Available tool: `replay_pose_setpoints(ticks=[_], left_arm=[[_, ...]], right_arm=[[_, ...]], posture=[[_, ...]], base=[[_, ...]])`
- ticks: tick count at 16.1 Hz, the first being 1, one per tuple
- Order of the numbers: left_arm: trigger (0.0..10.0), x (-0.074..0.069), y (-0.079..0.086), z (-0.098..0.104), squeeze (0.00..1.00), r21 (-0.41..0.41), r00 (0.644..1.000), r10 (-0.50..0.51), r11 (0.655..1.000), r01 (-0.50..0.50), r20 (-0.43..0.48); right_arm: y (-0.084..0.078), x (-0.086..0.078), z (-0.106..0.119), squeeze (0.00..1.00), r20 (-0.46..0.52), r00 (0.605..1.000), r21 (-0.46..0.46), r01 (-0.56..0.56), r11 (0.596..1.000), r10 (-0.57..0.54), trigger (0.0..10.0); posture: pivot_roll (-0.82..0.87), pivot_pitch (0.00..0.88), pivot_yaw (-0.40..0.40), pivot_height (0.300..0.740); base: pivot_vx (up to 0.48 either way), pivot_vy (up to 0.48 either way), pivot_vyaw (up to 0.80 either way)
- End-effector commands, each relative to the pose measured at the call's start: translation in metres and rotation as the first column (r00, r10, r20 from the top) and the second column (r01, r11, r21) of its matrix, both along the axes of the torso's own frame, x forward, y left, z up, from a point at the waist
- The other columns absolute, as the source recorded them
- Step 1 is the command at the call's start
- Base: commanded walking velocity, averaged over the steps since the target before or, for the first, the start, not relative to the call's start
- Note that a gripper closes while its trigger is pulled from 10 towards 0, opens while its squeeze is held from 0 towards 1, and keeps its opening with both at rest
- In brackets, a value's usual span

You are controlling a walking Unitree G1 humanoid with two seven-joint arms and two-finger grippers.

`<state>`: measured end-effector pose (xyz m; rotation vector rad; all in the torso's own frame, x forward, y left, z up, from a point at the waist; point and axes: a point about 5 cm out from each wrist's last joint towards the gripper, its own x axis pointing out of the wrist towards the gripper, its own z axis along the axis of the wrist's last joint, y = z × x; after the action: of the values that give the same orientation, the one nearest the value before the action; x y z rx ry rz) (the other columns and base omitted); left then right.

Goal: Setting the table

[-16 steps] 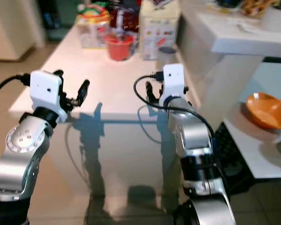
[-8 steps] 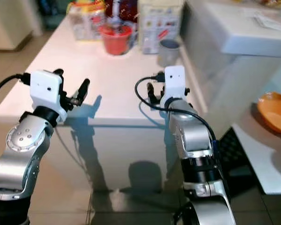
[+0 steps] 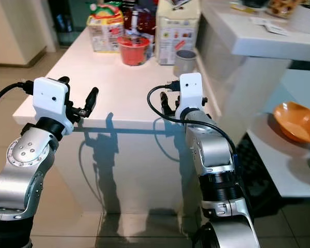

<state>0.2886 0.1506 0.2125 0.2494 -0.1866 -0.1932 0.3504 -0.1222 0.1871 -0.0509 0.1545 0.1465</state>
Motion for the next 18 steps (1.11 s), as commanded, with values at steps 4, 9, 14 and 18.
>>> replay_pose_setpoints(ticks=[4, 9, 14, 18], left_arm=[[10.0, -0.001, -0.001, 0.0, 0.0, 0.003, 1.0, 0.008, 1.0, -0.008, -0.005], [10.0, -0.003, -0.002, 0.0, 0.0, 0.036, 1.0, -0.028, 0.999, 0.028, -0.009], [10.0, -0.012, -0.004, 0.0, 0.0, 0.07, 0.988, -0.148, 0.986, 0.151, -0.036], [10.0, -0.03, -0.007, 0.004, 0.0, 0.089, 0.926, -0.364, 0.924, 0.373, -0.099]], right_arm=[[-0.004, 0.002, 0.001, 0.0, -0.01, 1.0, -0.004, 0.015, 1.0, -0.015, 10.0], [-0.003, 0.019, 0.002, 1.0, -0.053, 0.999, 0.017, -0.01, 1.0, 0.011, 10.0], [0.0, 0.054, 0.018, 1.0, -0.077, 0.996, 0.043, 0.039, 0.998, -0.035, 10.0], [0.003, 0.066, 0.019, 0.12, -0.171, 0.98, -0.009, 0.101, 0.995, -0.101, 10.0]], posture=[[0.03, 0.0, -0.034, 0.74], [0.04, 0.0, -0.039, 0.74], [0.06, 0.022, -0.044, 0.74], [0.08, 0.066, -0.041, 0.74]], base=[[0.0, 0.0, 0.0], [0.0, 0.0, 0.0], [0.0, 0.0, 0.0], [0.0, 0.0, 0.0]])
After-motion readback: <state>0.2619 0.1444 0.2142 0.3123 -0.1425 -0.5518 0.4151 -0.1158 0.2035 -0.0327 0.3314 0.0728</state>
